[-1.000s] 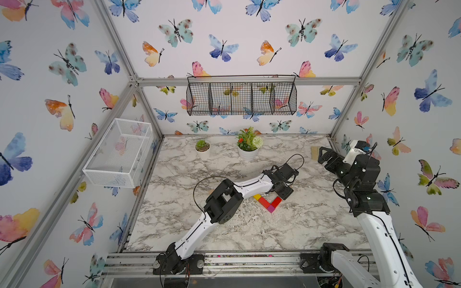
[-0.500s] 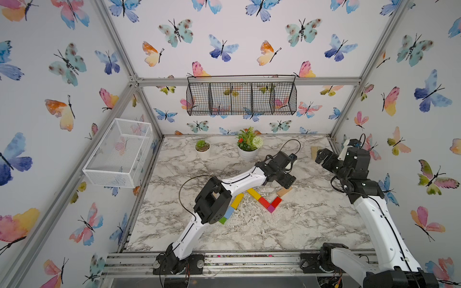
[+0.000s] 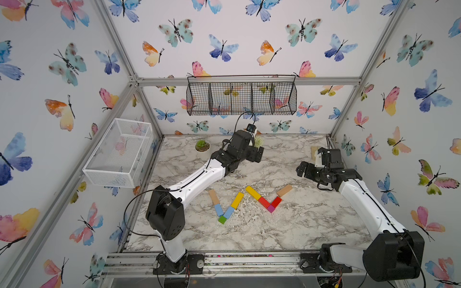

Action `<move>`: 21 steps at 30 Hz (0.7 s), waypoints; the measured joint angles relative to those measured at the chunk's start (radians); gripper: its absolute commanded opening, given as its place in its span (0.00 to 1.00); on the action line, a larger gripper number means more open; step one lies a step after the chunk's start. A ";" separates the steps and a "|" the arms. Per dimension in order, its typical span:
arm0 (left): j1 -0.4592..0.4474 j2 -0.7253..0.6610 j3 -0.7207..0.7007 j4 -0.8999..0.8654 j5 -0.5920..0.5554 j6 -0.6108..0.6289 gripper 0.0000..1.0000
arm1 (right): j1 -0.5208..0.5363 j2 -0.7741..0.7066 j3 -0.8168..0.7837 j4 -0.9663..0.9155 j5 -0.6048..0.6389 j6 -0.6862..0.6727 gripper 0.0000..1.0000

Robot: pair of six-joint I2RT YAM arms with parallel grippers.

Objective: Assemble the letter v with building blocks
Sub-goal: Assemble the building block at the center of the board.

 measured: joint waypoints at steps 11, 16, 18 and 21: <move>0.122 -0.230 -0.225 0.047 -0.027 -0.022 0.99 | 0.193 0.159 -0.016 -0.003 0.092 0.039 0.99; 0.193 -0.272 -0.268 0.066 -0.026 -0.031 0.99 | 0.208 0.238 -0.016 0.001 0.117 0.040 0.99; 0.202 -0.275 -0.276 0.075 -0.025 -0.033 0.99 | 0.215 0.266 -0.016 0.002 0.129 0.041 0.99; 0.207 -0.277 -0.292 0.087 -0.023 -0.033 0.99 | 0.229 0.302 -0.016 0.003 0.139 0.041 0.99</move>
